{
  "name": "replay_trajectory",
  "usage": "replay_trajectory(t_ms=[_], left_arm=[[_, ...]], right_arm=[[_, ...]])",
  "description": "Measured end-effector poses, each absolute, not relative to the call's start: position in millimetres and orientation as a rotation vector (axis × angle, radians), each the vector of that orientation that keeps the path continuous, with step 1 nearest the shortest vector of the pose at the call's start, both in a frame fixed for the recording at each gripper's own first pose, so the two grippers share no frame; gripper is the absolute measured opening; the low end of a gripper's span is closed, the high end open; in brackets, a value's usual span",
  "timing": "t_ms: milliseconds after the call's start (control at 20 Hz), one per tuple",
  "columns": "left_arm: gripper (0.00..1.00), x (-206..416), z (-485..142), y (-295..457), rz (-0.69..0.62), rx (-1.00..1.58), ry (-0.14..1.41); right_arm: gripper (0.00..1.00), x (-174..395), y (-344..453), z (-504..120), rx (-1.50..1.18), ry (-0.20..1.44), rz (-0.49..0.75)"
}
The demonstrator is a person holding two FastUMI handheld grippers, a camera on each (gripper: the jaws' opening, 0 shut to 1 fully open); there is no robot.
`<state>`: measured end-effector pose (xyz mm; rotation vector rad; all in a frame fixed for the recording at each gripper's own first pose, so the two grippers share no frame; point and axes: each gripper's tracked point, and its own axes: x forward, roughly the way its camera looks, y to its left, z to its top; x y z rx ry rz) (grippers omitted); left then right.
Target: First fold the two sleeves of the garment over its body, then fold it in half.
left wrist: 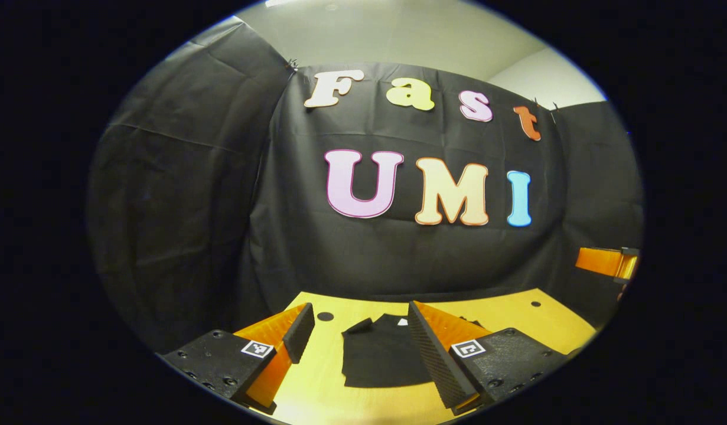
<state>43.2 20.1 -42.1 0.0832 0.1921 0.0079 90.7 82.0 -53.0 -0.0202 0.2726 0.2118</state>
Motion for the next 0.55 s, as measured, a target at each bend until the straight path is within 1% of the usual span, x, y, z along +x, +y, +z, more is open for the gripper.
replay_trajectory(t_ms=[50, 100, 200, 250, 300, 350, 550], left_arm=[[0.92, 34.8, -44.1, 21.3, 0.015, 0.087, 0.194], [0.92, 28.1, -44.1, 22.3, 0.02, 0.082, 0.187], [0.92, 14.9, -45.6, 20.2, 0.021, 0.076, 0.171], [0.92, 10.2, -48.1, 19.5, 0.016, 0.078, 0.163], [0.92, 8.0, -48.9, 17.6, 0.008, 0.087, 0.157], [0.92, 5.2, -50.2, 16.9, 0.003, 0.097, 0.154], [0.92, 4.2, -51.5, 14.1, -0.024, 0.118, 0.159]], right_arm=[[0.97, 79.2, 75.9, -62.3, -0.023, 0.289, 0.2], [0.93, 72.7, 72.8, -67.6, -0.029, 0.297, 0.196], [0.93, 63.2, 66.9, -76.0, -0.039, 0.311, 0.19], [0.97, 59.3, 63.4, -79.1, -0.037, 0.32, 0.185], [0.93, 57.5, 59.9, -78.6, -0.032, 0.319, 0.174], [0.97, 56.9, 55.0, -75.8, -0.027, 0.313, 0.161], [0.97, 53.7, 42.7, -62.1, -0.027, 0.267, 0.116]])
